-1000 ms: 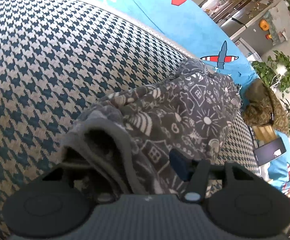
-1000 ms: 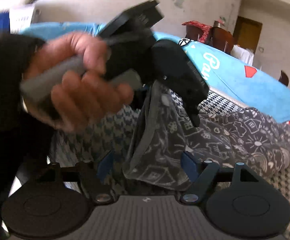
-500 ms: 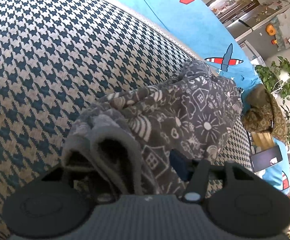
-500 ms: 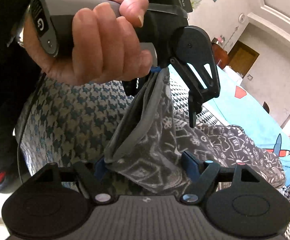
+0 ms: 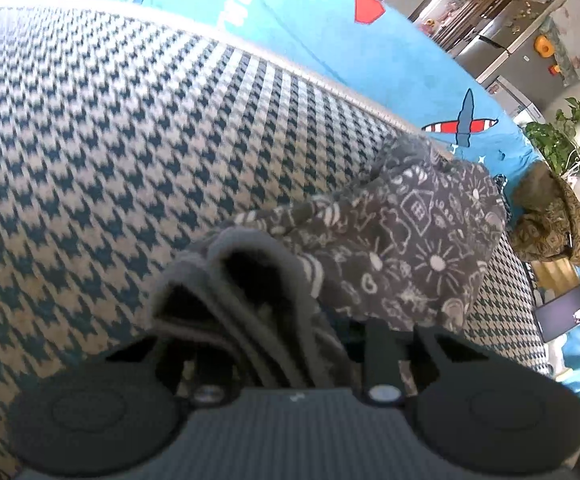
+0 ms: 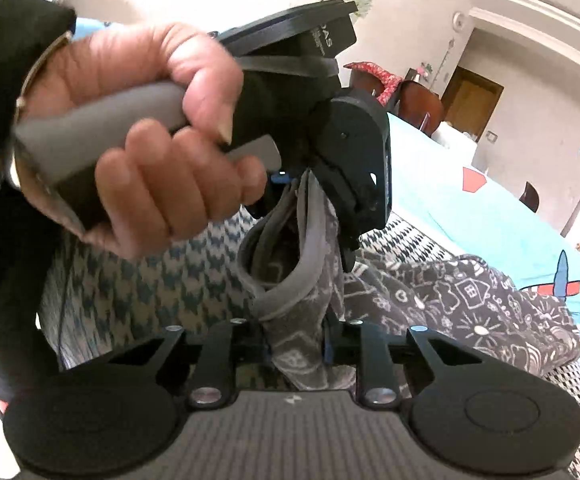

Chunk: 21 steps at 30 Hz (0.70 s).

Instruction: Fold clothes

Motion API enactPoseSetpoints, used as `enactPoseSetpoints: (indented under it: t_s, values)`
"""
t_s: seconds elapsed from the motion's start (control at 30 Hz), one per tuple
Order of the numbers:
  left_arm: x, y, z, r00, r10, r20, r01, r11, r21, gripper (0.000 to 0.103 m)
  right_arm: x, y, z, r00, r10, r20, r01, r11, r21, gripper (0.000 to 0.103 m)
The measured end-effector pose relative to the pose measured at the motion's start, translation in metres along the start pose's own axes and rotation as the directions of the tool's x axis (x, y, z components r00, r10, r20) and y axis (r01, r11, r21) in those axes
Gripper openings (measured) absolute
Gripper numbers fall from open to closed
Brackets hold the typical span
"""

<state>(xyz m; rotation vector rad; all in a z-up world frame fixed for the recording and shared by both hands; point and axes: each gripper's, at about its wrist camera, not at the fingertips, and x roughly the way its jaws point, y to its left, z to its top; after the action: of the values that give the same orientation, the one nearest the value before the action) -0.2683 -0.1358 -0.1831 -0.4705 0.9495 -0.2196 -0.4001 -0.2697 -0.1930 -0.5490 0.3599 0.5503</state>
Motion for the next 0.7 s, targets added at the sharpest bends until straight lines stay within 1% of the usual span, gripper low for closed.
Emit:
enactPoseSetpoints:
  t_s: [0.13, 0.3, 0.5, 0.57, 0.63, 0.7]
  values:
    - [-0.013, 0.0, 0.014, 0.999, 0.03, 0.027, -0.032, 0.998, 0.05, 0.024, 0.005, 0.001, 0.019, 0.999, 0.041, 0.017, -0.042, 0.997, 0.06, 0.023]
    - [-0.032, 0.01, 0.037, 0.997, 0.041, 0.059, -0.045, 0.997, 0.057, 0.024, 0.018, 0.004, 0.042, 0.994, 0.096, 0.047, -0.102, 0.986, 0.133, 0.023]
    - [-0.057, 0.036, 0.065, 0.993, 0.07, 0.09, -0.074, 0.996, 0.044, 0.024, 0.043, 0.01, 0.073, 0.977, 0.187, 0.101, -0.205, 0.955, 0.215, 0.023]
    - [-0.063, 0.049, 0.073, 0.991, 0.087, 0.098, -0.09, 0.996, 0.027, 0.024, 0.051, 0.015, 0.083, 0.969, 0.22, 0.114, -0.24, 0.946, 0.216, 0.023]
    - [-0.066, 0.061, 0.08, 0.989, 0.108, 0.103, -0.108, 0.994, -0.003, 0.025, 0.061, 0.017, 0.087, 0.962, 0.252, 0.108, -0.27, 0.938, 0.217, 0.024]
    - [-0.063, 0.072, 0.083, 0.983, 0.155, 0.096, -0.152, 0.987, -0.044, 0.029, 0.071, 0.022, 0.087, 0.956, 0.281, 0.082, -0.293, 0.934, 0.205, 0.032]
